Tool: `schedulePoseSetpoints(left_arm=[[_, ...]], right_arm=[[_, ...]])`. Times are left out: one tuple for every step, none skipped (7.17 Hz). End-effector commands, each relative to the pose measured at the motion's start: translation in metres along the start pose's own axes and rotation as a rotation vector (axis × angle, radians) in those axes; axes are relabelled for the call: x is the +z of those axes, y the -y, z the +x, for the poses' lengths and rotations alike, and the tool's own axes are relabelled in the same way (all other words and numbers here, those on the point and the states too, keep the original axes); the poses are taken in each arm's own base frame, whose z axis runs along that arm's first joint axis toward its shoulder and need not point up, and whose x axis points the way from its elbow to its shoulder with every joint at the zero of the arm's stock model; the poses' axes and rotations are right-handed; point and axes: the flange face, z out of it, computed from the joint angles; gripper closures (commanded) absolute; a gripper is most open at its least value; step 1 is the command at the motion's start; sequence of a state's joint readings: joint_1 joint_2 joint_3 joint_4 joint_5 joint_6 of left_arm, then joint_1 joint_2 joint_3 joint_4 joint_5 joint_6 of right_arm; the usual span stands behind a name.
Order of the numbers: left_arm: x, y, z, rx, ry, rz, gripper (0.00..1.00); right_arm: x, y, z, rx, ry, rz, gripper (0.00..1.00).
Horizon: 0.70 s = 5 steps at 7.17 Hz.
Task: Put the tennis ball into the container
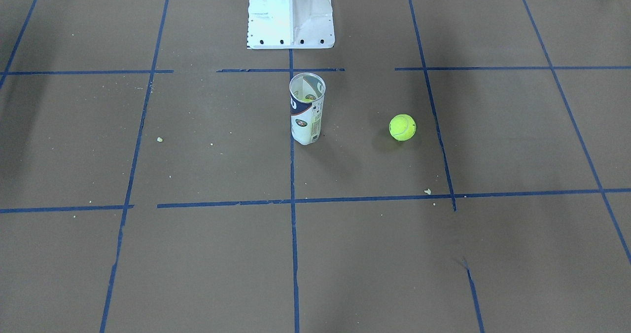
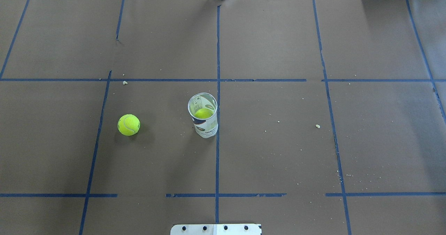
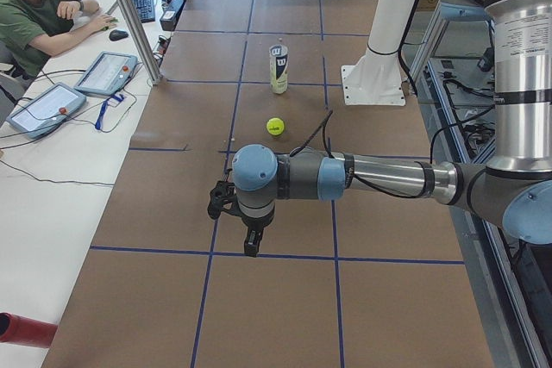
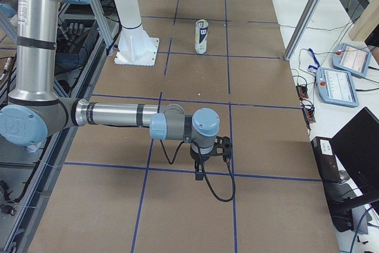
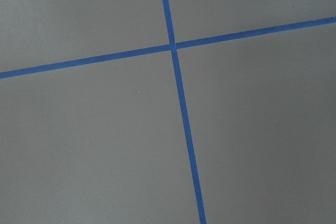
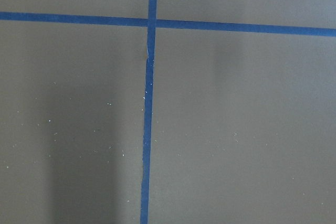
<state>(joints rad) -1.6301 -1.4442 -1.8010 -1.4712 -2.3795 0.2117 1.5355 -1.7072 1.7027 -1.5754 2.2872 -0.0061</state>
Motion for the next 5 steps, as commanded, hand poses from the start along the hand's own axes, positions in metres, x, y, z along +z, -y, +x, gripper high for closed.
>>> schedulePoseSetpoints(left_arm=[[-0.005, 0.003, 0.003, 0.012, 0.022, 0.007, 0.0], [-0.004, 0.003, 0.001, 0.01, 0.025, 0.004, 0.0], [-0.008, 0.006, 0.004, 0.016, 0.045, 0.01, 0.0], [-0.013, 0.021, 0.006, 0.023, 0.044, 0.023, 0.0], [-0.035, 0.062, 0.018, 0.075, 0.07, 0.074, 0.0]], right_arm=[[0.0, 0.001, 0.0, -0.001, 0.0, 0.001, 0.0], [0.0, 0.0, 0.0, 0.0, 0.0, 0.0, 0.0], [0.0, 0.001, 0.0, -0.001, 0.0, 0.001, 0.0], [0.0, 0.0, 0.0, 0.0, 0.0, 0.0, 0.0], [-0.001, 0.001, -0.001, -0.002, 0.0, 0.002, 0.0]])
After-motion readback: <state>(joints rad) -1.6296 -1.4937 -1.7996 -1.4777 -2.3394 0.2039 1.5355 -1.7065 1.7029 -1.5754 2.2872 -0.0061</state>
